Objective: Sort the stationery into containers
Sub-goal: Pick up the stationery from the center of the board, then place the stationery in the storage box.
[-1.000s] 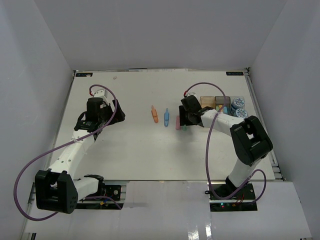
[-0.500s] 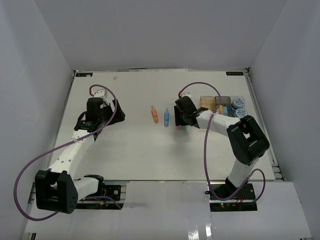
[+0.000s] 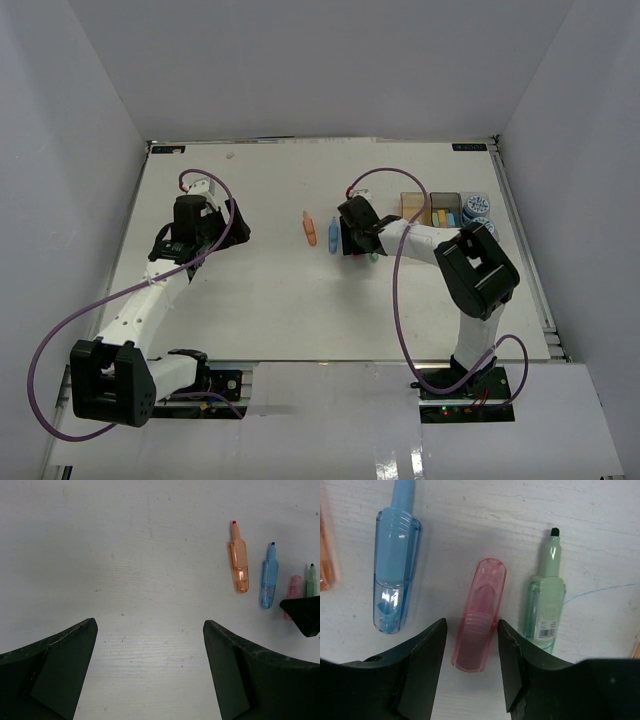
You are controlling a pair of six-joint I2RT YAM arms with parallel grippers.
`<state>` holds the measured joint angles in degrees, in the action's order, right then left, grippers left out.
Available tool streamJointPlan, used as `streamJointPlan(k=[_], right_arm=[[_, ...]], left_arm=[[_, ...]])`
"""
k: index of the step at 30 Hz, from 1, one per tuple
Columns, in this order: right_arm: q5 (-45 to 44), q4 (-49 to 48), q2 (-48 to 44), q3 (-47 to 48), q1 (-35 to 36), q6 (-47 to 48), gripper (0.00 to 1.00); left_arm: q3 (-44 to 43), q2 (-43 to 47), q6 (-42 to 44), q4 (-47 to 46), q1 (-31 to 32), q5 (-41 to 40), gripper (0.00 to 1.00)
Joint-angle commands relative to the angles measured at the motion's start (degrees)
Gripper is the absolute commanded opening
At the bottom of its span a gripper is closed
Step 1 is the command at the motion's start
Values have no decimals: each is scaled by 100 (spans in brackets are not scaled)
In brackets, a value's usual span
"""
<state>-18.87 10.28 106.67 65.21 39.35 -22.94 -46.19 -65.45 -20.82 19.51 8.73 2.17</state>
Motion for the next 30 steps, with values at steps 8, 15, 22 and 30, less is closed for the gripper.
streamJointPlan(k=[8, 15, 22, 30], right_arm=[[-73, -44, 153, 229, 28, -106, 38], [-248, -44, -742, 229, 37, 263, 29], [-661, -53, -1711, 62, -638, 1413, 29], [15, -132, -1853, -263, -2035, 1889, 29]], left_arm=[[5, -12, 16, 27, -29, 29, 98], [5, -3, 16, 27, -21, 20, 98], [5, 15, 25, 27, -21, 20, 98], [5, 32, 25, 27, -29, 29, 98]])
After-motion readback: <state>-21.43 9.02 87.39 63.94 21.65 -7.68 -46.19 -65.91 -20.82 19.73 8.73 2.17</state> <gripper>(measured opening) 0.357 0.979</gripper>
